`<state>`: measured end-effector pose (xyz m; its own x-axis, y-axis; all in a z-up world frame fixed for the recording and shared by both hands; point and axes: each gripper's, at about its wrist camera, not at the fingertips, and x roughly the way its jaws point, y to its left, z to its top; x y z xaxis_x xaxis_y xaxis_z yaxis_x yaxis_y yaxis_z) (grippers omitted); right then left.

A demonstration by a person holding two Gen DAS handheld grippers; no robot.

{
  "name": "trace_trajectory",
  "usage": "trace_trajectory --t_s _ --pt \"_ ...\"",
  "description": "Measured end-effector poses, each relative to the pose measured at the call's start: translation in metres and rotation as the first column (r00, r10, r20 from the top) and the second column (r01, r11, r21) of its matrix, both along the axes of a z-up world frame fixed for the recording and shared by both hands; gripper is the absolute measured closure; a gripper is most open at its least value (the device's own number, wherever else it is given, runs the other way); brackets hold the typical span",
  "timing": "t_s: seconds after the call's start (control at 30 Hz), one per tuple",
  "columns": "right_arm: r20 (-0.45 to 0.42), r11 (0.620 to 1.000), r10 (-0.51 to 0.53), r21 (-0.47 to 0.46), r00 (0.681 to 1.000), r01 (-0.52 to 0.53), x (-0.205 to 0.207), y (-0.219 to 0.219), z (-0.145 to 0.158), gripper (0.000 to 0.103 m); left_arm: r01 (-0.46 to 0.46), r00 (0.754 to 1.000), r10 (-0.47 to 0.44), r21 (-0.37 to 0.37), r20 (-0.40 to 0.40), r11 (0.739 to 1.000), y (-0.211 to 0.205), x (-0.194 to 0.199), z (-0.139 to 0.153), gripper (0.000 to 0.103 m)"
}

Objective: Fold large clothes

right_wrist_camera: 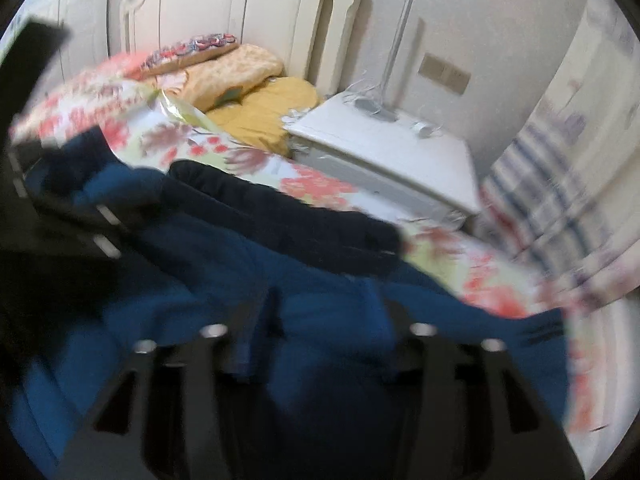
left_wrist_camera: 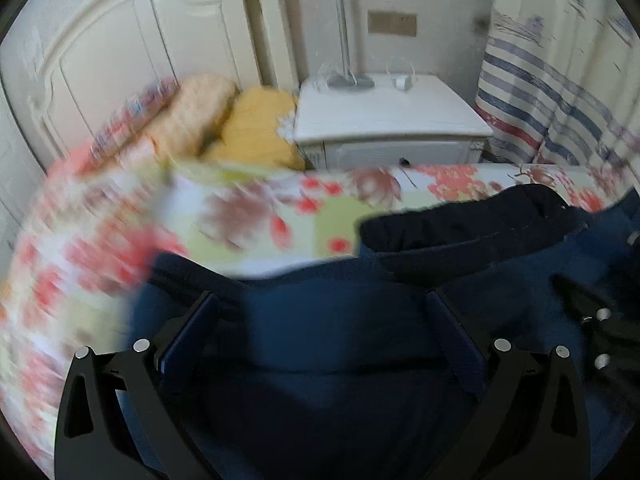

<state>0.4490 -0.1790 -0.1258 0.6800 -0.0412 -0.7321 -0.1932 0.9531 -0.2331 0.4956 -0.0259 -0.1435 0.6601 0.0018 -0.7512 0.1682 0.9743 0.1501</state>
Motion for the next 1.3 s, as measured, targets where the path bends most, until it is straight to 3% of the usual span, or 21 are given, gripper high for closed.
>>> trace_trajectory --t_s 0.03,0.1,0.17,0.2,0.3,0.4,0.47,0.53,0.6,0.67,0.73,0.8,0.9,0.97,1.0,1.1,1.3 --pt "0.022 1.000 -0.023 -0.012 1.000 0.023 -0.004 -0.009 0.004 0.019 -0.021 0.998 0.018 0.052 0.065 0.998 0.009 -0.006 0.009 0.004" --pt "0.029 0.993 -0.112 0.043 0.993 0.111 -0.008 -0.046 0.011 0.019 -0.042 0.996 0.036 0.069 0.080 0.997 0.025 -0.006 0.010 0.004" --pt "-0.036 0.941 -0.269 0.202 0.963 0.271 -0.007 -0.107 0.009 0.021 -0.039 0.999 0.040 0.004 -0.033 0.999 0.043 0.005 -0.007 0.004" --pt "-0.060 0.921 -0.297 0.247 0.953 0.302 -0.008 -0.123 0.005 0.023 -0.052 0.996 0.050 -0.025 -0.071 0.998 0.050 0.009 -0.016 0.004" --pt "-0.130 0.821 -0.282 0.481 0.951 0.309 -0.013 -0.168 -0.016 0.023 -0.075 0.992 0.062 -0.121 -0.106 0.990 0.064 0.016 -0.025 0.004" --pt "-0.122 0.792 -0.290 0.527 0.949 0.309 -0.015 -0.176 -0.021 0.025 -0.089 0.989 0.065 -0.181 -0.134 0.979 0.073 0.020 -0.031 0.004" --pt "-0.124 0.794 -0.291 0.522 0.949 0.311 -0.014 -0.176 -0.022 0.025 -0.107 0.987 0.077 -0.212 -0.144 0.971 0.078 0.022 -0.033 0.004" --pt "-0.125 0.811 -0.296 0.492 0.947 0.318 -0.012 -0.170 -0.021 0.025 -0.137 0.985 0.113 -0.186 -0.134 0.973 0.078 0.019 -0.033 0.004" --pt "-0.133 0.860 -0.316 0.378 0.940 0.342 -0.007 -0.155 -0.016 0.025 -0.163 0.982 0.148 -0.124 -0.116 0.979 0.075 0.016 -0.029 0.004" --pt "-0.083 0.900 -0.359 0.234 0.930 0.368 -0.010 -0.133 0.002 0.024 -0.201 0.979 0.199 -0.037 -0.042 0.979 0.068 0.008 -0.014 0.004" --pt "0.003 0.930 -0.279 0.251 0.960 0.270 -0.023 -0.111 0.024 0.024 -0.161 0.983 0.168 -0.092 0.071 0.983 0.056 -0.013 0.011 0.004" --pt "0.026 0.949 -0.193 0.261 0.981 0.179 -0.033 -0.082 0.038 0.024 -0.115 0.987 0.130 -0.150 0.095 0.982 0.041 -0.024 0.022 0.004" --pt "-0.036 0.975 -0.055 0.214 0.998 0.061 -0.035 -0.036 0.023 0.020 -0.032 0.998 0.041 -0.162 0.047 0.986 0.002 -0.026 0.015 0.004" --pt "-0.065 0.993 -0.025 0.113 0.998 0.033 -0.032 -0.015 -0.004 0.014 0.014 1.000 -0.015 -0.071 -0.010 0.997 -0.030 -0.024 -0.013 0.004" --pt "-0.077 0.991 -0.036 0.129 0.996 0.045 -0.029 -0.015 -0.013 0.014 0.009 0.999 -0.011 -0.039 -0.033 0.999 -0.035 -0.023 -0.023 0.004" --pt "-0.104 0.980 -0.060 0.182 0.993 0.079 -0.022 -0.024 -0.019 0.011 0.003 0.999 -0.006 -0.079 -0.041 0.997 -0.029 -0.022 -0.029 0.004" --pt "-0.095 0.975 -0.089 0.194 0.991 0.106 -0.022 -0.035 -0.020 0.010 0.003 0.999 -0.009 -0.133 -0.043 0.991 -0.019 -0.025 -0.029 0.004"
